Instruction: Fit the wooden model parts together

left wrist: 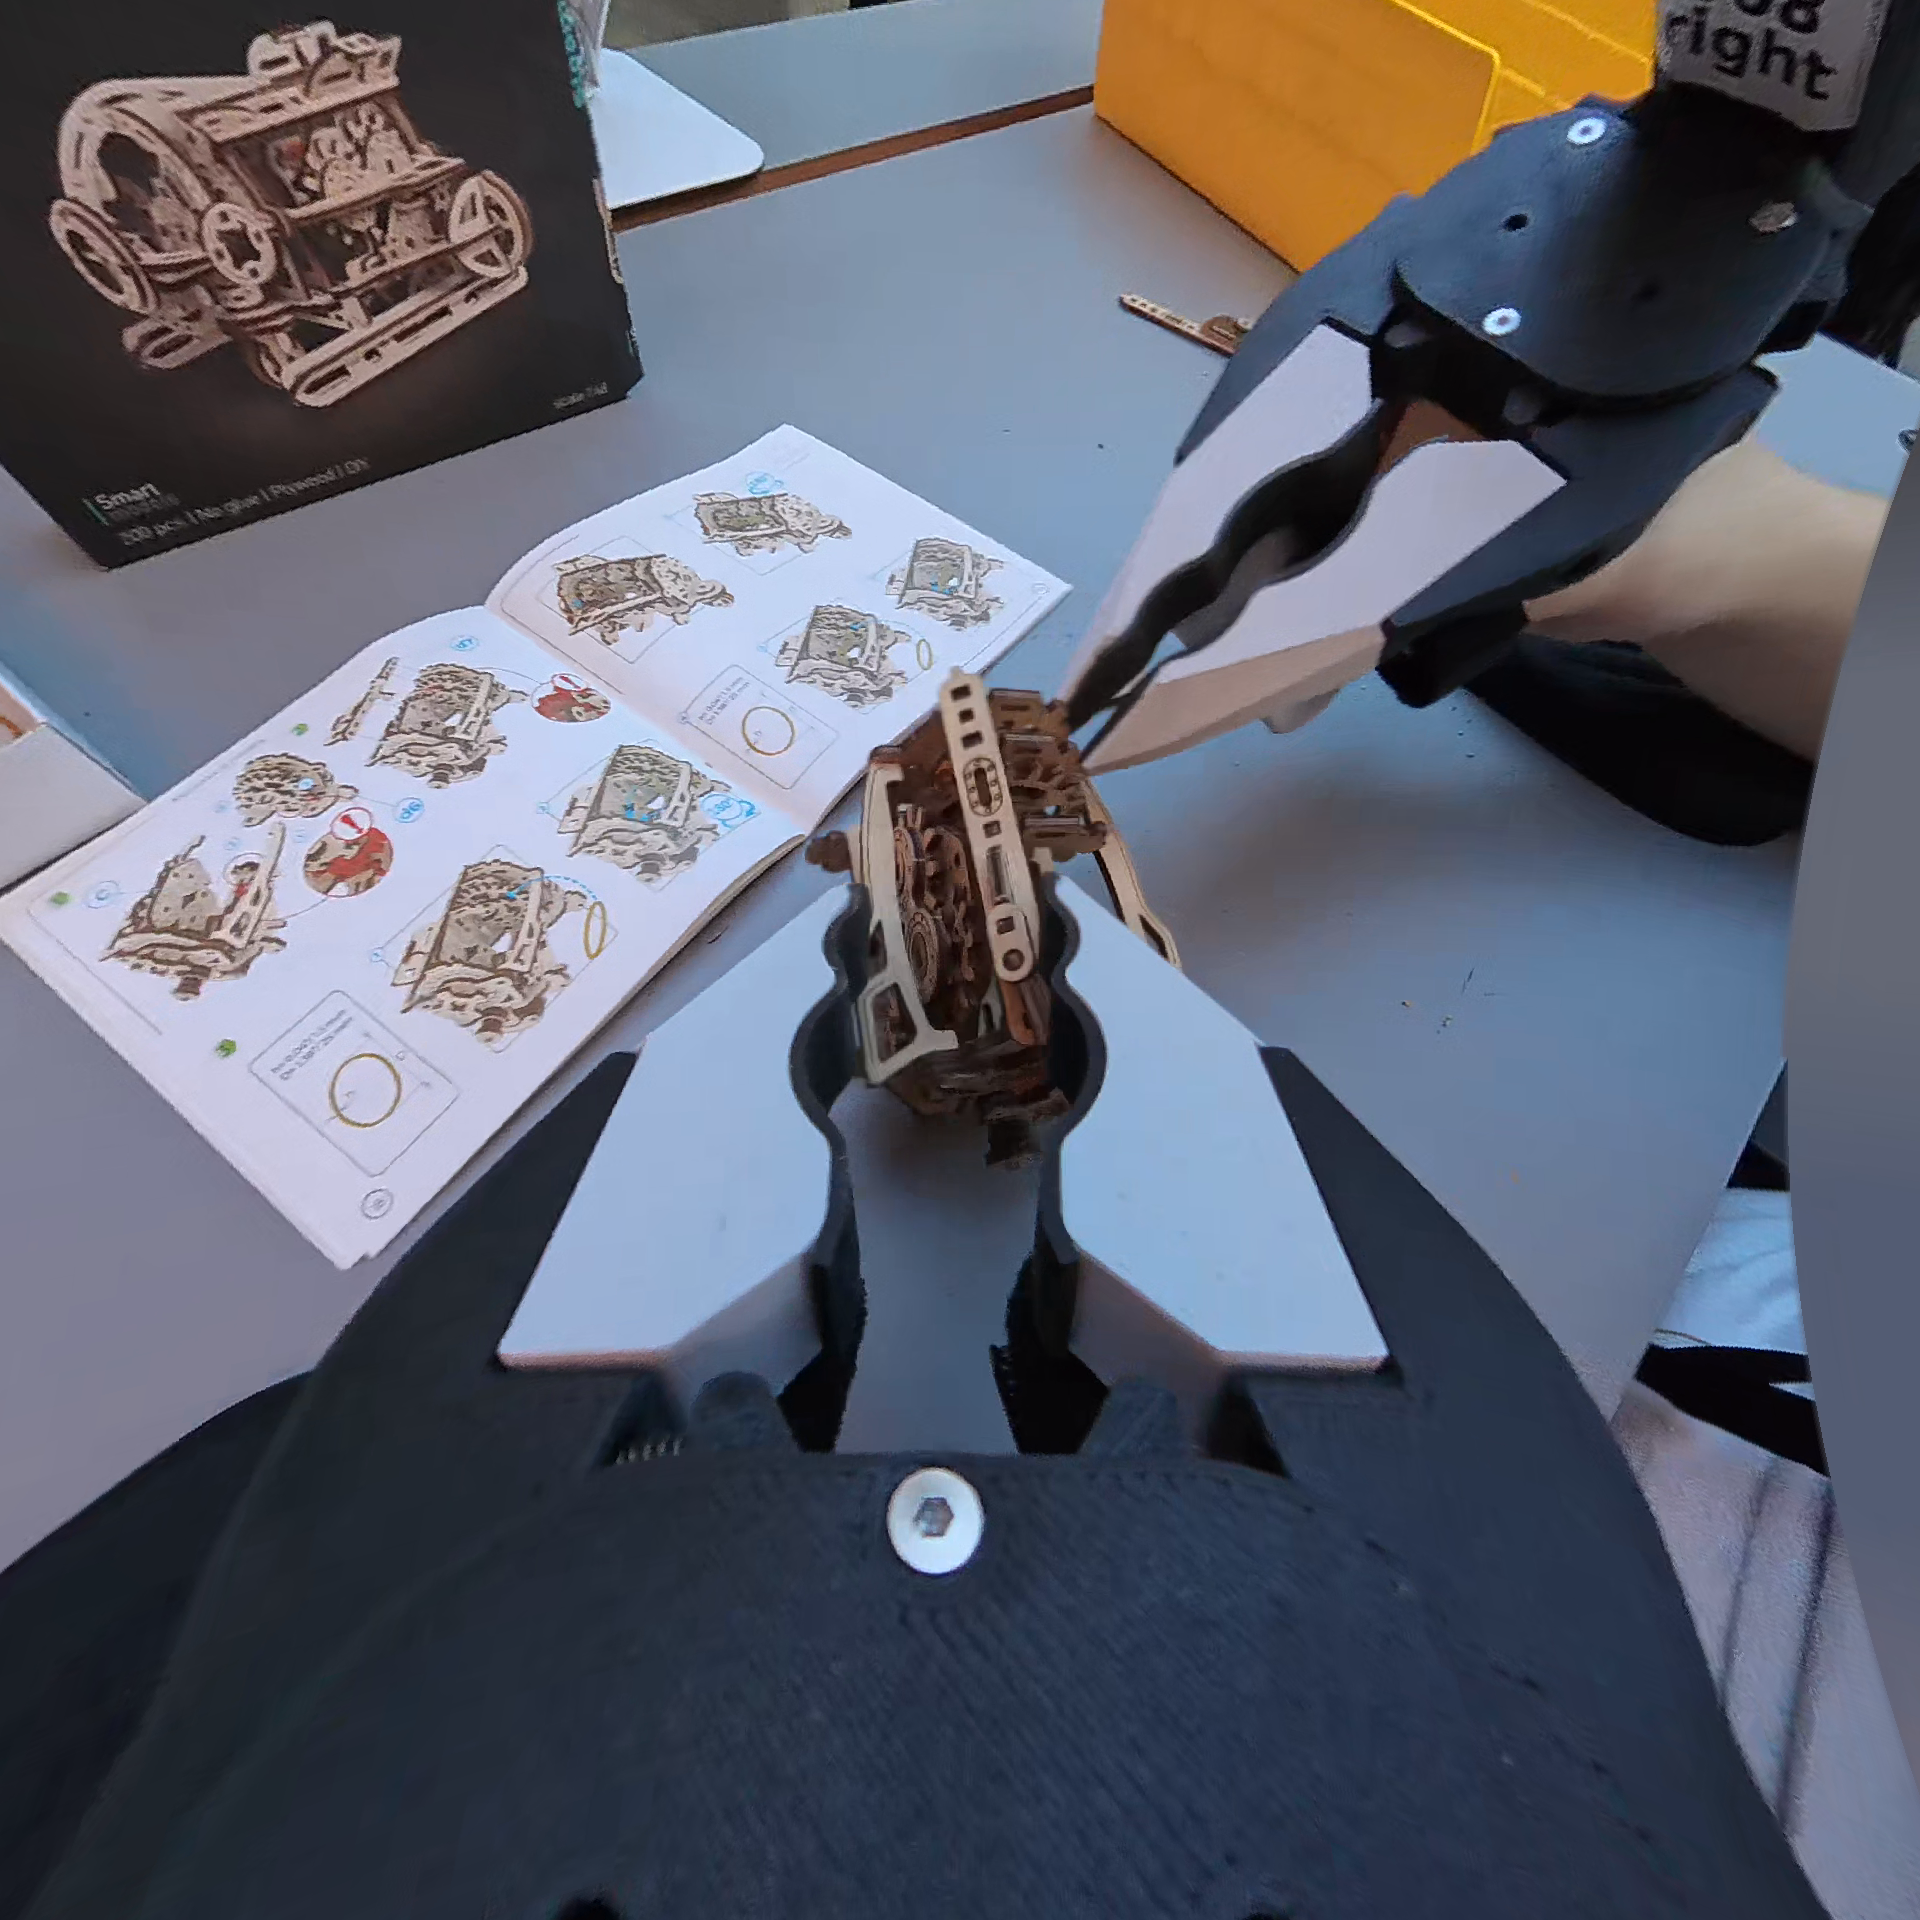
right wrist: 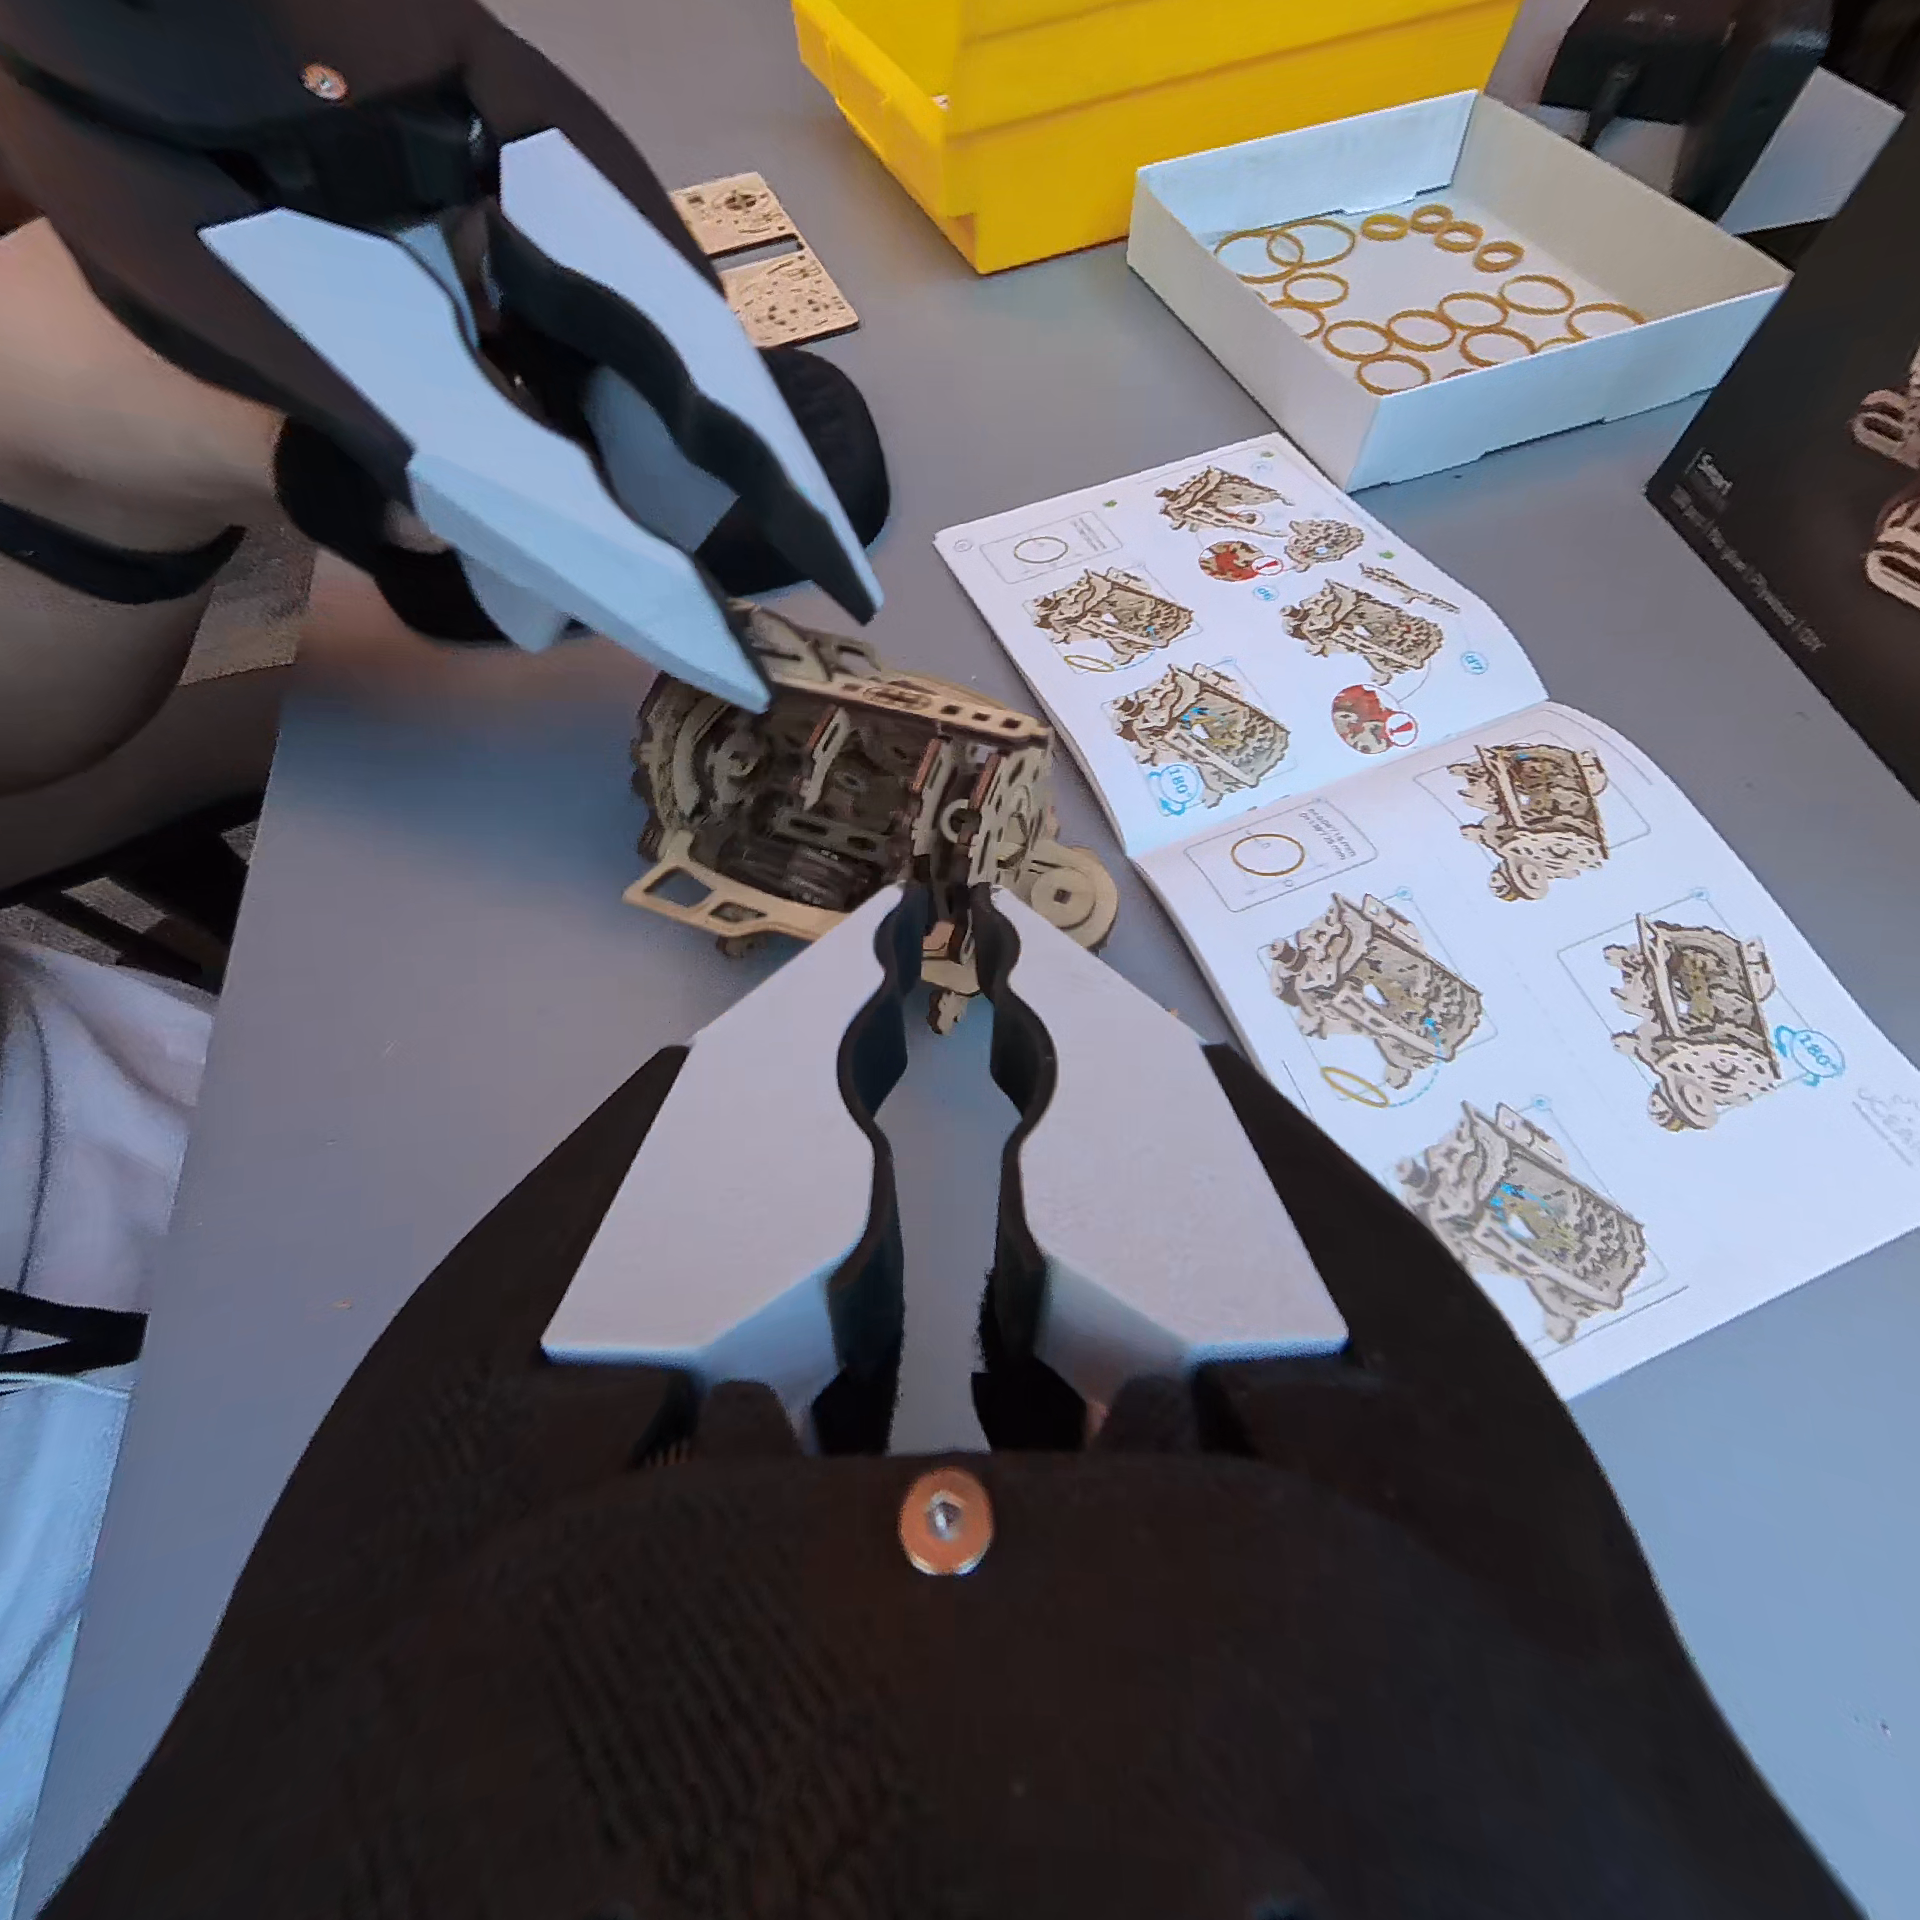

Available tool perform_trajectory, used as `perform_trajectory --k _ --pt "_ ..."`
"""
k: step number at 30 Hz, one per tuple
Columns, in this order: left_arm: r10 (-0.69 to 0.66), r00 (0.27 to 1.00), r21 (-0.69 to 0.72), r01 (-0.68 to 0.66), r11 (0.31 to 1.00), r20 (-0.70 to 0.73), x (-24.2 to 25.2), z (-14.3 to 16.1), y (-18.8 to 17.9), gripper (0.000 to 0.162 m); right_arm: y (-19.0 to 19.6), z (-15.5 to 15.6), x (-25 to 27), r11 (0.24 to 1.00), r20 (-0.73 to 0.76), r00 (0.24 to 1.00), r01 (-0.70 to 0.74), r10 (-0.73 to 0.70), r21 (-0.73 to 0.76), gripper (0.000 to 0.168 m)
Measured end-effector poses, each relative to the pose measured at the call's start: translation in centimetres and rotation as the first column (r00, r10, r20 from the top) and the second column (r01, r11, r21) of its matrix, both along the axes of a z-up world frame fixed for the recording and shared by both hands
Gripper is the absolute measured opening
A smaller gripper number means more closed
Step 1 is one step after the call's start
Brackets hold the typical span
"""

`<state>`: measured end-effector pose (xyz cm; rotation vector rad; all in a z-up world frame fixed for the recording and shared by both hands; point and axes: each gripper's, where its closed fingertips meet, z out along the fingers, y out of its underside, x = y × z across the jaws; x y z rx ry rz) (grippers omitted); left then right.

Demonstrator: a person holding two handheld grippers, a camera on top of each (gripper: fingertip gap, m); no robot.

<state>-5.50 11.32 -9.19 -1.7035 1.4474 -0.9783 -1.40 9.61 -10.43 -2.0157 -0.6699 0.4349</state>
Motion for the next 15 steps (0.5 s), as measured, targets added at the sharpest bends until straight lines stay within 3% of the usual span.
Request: perform_trajectory --k 6,11,15 --pt "0.006 1.0 0.085 -0.003 0.996 -0.026 -1.0 -0.4 2.9 0.02 -0.9 -0.4 -1.6 0.998 0.051 0.996 -0.069 0.069 -0.016 0.009" --pt "-0.068 0.998 0.086 0.067 0.994 0.006 -1.2 0.2 2.5 0.029 -0.2 1.8 -0.3 0.987 0.077 0.994 -0.086 0.076 0.135 0.01" --pt "-0.09 0.995 0.045 0.088 0.995 0.042 -1.3 0.6 1.7 0.033 0.5 2.4 0.2 0.98 0.033 0.99 -0.143 0.14 0.136 0.015"
